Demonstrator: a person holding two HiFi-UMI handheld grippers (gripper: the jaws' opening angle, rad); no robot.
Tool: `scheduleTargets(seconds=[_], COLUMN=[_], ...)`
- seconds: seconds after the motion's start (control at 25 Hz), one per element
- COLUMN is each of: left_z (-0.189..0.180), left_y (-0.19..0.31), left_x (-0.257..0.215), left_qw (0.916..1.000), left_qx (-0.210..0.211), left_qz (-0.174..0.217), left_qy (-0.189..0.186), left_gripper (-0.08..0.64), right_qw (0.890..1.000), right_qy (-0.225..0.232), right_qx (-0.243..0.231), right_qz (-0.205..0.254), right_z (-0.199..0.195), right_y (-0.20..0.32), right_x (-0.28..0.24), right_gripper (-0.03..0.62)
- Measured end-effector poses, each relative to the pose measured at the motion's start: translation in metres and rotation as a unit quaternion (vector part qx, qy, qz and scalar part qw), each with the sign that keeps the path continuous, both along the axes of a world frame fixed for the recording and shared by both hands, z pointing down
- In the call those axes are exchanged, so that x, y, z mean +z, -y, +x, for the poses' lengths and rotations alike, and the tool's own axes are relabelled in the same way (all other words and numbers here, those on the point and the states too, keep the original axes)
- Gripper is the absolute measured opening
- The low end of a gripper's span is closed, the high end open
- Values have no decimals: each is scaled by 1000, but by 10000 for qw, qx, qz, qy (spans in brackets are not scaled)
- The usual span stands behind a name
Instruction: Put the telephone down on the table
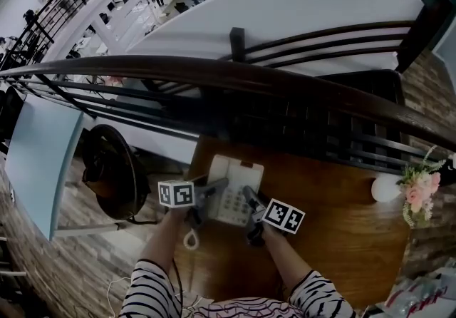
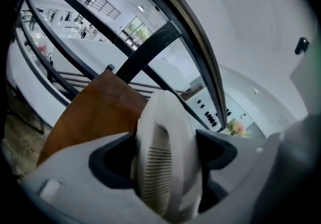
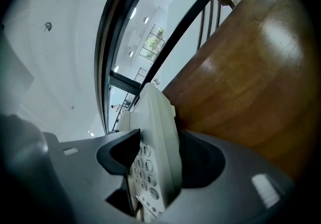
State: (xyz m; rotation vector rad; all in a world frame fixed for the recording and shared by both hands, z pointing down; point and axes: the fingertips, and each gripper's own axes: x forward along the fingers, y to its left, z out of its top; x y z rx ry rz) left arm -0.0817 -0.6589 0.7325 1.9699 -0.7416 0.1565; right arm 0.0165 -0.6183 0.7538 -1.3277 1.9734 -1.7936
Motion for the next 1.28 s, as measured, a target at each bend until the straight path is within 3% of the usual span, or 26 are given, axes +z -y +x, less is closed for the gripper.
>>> scheduleTargets(seconds=[0.24,0.6,1.08,1.28], left_z=[-4,-14,-42,-57], left_y=[-4,-16,-64,-99], left_x=[-6,-19,-61,-82], left_qw=[9998,9981,9900,9825], left_qx=[-86,-343,-649,-871], left_qz=[115,343,1018,1370], left_qy=[120,371,734,912], left_gripper=[377,377,368,266], right_qw=[9999,9985,9947,9891], right_qy=[-26,-504,-824,-1115], right_qx=[-151,-125,-172,-247], right_qz=[29,182,588,933], right_z=[-3,12,11,0], right_y=[-5,-20,-81,-113], right_x=[-5,-22,-59,-80], right_gripper=[233,230,173,138])
